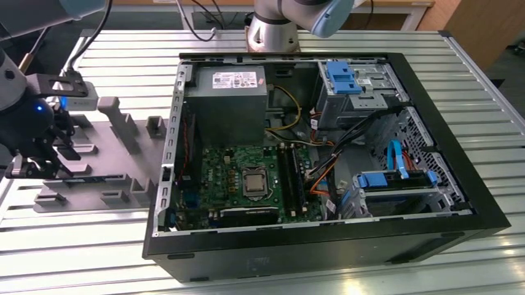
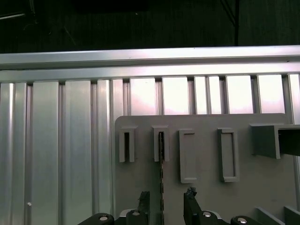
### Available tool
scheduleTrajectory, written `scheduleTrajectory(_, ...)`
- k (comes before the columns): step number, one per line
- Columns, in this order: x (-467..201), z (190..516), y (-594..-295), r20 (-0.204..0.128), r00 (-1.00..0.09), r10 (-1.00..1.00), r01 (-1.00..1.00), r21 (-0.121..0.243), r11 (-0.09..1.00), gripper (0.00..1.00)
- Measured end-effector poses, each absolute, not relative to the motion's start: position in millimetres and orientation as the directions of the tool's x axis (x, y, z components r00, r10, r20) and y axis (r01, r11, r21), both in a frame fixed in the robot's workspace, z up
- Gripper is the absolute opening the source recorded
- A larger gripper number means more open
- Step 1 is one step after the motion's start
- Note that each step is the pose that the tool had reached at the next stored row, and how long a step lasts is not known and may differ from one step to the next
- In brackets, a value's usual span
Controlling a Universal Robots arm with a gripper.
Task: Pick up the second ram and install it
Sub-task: 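Pick up the second ram and move it above second insertion slot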
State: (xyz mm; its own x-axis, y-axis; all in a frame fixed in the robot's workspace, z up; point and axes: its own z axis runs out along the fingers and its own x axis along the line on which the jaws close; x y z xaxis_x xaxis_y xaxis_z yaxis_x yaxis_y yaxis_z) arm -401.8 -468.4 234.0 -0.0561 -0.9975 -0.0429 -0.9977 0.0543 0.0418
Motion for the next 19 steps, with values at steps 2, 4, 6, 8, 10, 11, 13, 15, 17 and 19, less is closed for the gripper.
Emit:
scheduleTrajectory(2,-402,234,-468,-0.043,-0.056,-0.998,-0.998,0.042,0.054,0.42)
scheduleTrajectory(4,-402,233,-468,-0.043,-0.056,-0.998,-0.998,0.042,0.054,0.42)
scheduleTrajectory(6,-402,231,-468,-0.043,-0.056,-0.998,-0.998,0.042,0.054,0.42)
scheduleTrajectory(8,-402,227,-468,-0.043,-0.056,-0.998,-0.998,0.042,0.054,0.42)
scheduleTrajectory(10,-402,224,-468,-0.043,-0.056,-0.998,-0.998,0.042,0.054,0.42)
scheduleTrajectory(11,-402,222,-468,-0.043,-0.056,-0.998,-0.998,0.042,0.054,0.42)
scheduleTrajectory(13,-402,218,-468,-0.043,-0.056,-0.998,-0.998,0.042,0.054,0.42)
scheduleTrajectory(15,-402,215,-468,-0.043,-0.056,-0.997,-0.998,0.042,0.055,0.42)
scheduleTrajectory(17,-402,211,-468,-0.043,-0.057,-0.997,-0.998,0.042,0.055,0.42)
scheduleTrajectory(19,-402,207,-468,-0.043,-0.057,-0.997,-0.998,0.042,0.055,0.42)
